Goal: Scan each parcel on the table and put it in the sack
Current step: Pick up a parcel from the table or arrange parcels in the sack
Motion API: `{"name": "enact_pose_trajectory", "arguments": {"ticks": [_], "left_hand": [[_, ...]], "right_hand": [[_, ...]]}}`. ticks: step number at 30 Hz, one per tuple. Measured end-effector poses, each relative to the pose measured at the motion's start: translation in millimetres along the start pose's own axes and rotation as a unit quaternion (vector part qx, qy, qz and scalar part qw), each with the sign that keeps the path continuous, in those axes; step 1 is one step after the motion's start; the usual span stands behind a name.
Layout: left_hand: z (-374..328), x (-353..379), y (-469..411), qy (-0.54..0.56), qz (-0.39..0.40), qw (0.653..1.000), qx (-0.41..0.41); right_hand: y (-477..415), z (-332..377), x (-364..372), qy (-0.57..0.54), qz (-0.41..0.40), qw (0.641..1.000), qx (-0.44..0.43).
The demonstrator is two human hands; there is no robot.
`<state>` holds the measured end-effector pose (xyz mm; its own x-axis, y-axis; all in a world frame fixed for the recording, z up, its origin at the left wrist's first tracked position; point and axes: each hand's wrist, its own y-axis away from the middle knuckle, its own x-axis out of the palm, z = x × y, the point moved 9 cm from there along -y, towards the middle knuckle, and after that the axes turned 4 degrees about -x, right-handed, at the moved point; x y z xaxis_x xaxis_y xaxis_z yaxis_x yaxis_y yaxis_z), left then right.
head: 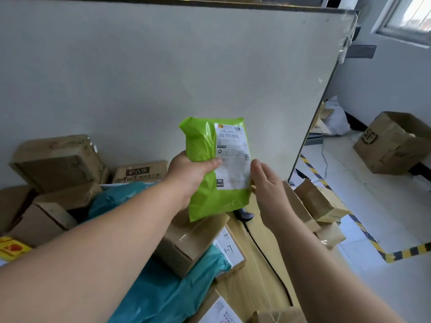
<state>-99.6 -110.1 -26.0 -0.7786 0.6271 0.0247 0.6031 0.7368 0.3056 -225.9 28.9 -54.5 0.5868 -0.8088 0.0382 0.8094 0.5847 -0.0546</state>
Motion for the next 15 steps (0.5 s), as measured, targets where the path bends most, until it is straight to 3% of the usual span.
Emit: {"name": "enact_pose_trajectory", "arguments": {"ticks": [4,7,15], "left_hand": [[-2,-27,-8,0.019,-0.024,1.0,-0.003],[0,-40,-11,0.034,-0.028,0.999,-0.005],[7,-62,-21,0.052,-0.021,0.998,-0.001]], "right_hand": [[-10,-26,-20,0.168,-0.061,0.984,0.016],[-19,-70,-21,0.322,-0.015,0.942,0.094],[-32,-148,4,0.492,0.097,0.848,0.171]]}}
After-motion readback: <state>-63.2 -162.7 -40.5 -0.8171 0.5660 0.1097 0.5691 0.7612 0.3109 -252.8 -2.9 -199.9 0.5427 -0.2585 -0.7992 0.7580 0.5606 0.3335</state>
